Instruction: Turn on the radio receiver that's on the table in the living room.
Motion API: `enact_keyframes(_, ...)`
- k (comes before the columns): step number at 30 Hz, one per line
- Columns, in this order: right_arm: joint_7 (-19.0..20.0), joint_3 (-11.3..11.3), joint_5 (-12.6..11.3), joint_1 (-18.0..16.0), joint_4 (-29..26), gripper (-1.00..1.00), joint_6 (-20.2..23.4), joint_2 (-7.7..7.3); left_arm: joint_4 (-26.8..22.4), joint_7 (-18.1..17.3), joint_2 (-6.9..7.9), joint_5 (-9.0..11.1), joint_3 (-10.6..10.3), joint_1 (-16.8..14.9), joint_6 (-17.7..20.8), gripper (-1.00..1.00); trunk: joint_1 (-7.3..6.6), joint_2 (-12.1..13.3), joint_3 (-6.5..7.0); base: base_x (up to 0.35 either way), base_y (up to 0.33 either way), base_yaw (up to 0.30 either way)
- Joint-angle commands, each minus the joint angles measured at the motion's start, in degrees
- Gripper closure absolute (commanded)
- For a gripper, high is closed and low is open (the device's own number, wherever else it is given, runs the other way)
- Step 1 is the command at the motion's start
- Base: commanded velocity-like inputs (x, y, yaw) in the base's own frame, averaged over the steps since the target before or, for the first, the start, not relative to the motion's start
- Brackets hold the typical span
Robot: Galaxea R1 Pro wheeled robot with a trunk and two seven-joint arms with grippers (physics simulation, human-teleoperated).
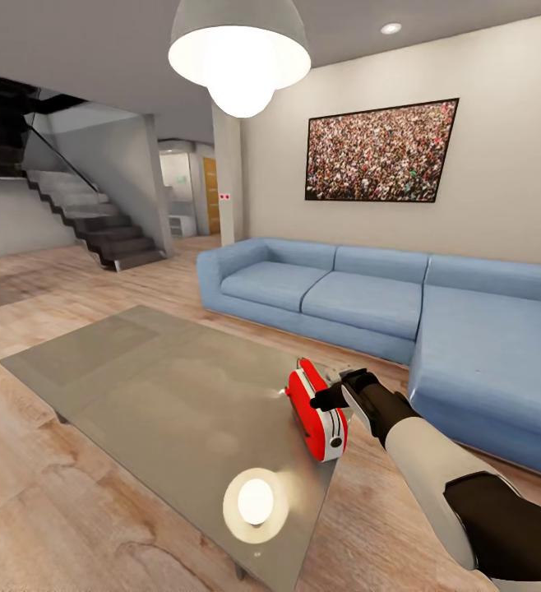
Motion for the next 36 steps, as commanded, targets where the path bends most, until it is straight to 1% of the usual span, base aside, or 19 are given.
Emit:
enact_keyframes(1,0.0,0.0,0.0,0.0,0.0,-1.00,0.0,0.00,0.0,0.0,0.00,0.0,0.0,0.0,0.0,-1.00,0.00,0.0,0.00,0.000,0.000,0.000)
enact_keyframes(6,0.0,0.0,0.0,0.0,0.0,-1.00,0.0,0.00,0.0,0.0,0.00,0.0,0.0,0.0,0.0,-1.00,0.00,0.0,-0.04,0.000,0.000,0.000)
enact_keyframes(14,0.0,0.0,0.0,0.0,0.0,-1.00,0.0,0.00,0.0,0.0,0.00,0.0,0.0,0.0,0.0,-1.00,0.00,0.0,-0.59,0.000,0.000,0.000)
enact_keyframes(24,0.0,-0.1,-0.1,0.0,0.0,-1.00,0.0,-0.21,0.0,0.0,0.00,0.0,0.0,0.0,0.0,-1.00,0.00,0.0,-0.65,0.000,0.000,0.000)
enact_keyframes(25,0.0,-0.1,-0.1,0.0,0.0,1.00,0.0,-0.29,0.0,0.0,0.00,0.0,0.0,0.0,0.0,-1.00,0.00,0.0,-0.65,0.000,0.000,0.000)
enact_keyframes(27,0.0,-0.1,-0.1,0.0,0.0,1.00,-0.3,-0.39,0.0,0.0,0.00,0.0,0.0,0.0,0.0,-1.00,0.00,0.0,-0.65,0.000,0.000,0.000)
enact_keyframes(31,0.0,-0.1,-0.2,0.0,0.1,1.00,-2.3,-0.43,0.0,0.0,0.00,0.0,0.0,0.0,0.0,-1.00,0.00,0.0,-0.65,0.000,0.000,0.000)
enact_keyframes(36,0.0,-0.1,-0.3,0.0,0.1,1.00,-2.6,-0.44,0.0,0.0,0.00,0.0,0.0,0.0,0.0,-1.00,0.00,0.0,-0.65,0.000,0.000,0.000)
